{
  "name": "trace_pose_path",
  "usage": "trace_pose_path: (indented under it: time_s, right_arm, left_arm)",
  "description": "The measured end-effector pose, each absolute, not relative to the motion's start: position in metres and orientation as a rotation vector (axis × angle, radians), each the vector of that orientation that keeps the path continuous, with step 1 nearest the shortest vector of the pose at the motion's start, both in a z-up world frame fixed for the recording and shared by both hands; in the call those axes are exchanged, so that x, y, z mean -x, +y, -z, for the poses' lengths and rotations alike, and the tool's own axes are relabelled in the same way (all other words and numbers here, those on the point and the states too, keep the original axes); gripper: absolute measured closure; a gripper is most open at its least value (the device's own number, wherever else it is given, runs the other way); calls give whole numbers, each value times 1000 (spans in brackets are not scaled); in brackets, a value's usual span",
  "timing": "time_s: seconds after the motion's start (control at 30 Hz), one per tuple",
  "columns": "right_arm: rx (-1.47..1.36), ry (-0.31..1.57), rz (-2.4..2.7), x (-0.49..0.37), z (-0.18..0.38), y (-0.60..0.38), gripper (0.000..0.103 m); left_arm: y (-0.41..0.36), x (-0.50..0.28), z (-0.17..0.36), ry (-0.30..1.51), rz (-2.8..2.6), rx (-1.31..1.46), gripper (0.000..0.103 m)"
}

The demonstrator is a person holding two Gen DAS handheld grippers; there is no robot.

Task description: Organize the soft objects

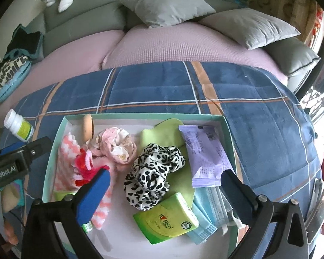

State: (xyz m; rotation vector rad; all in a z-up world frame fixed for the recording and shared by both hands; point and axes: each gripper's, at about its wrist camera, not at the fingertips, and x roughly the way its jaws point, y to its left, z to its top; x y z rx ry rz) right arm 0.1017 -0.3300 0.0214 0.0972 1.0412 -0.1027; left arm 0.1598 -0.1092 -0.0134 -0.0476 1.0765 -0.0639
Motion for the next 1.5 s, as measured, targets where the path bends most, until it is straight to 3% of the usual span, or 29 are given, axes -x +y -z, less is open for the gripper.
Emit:
trace_pose_path:
  time_s: [0.17, 0.6, 1.5]
  right_arm:
    - [-99, 1042, 106, -102, -22, -331, 0]
    - [-73, 1032, 89, -97, -29, -324, 0]
    - [-12, 1069, 28, -7, -54, -272, 0]
  left_arm:
    - [-101, -160, 12, 1042, 18, 64, 3]
    - [-94, -143, 3, 1023, 13, 58, 3]
    - [-22, -20, -30, 986, -166, 7, 3]
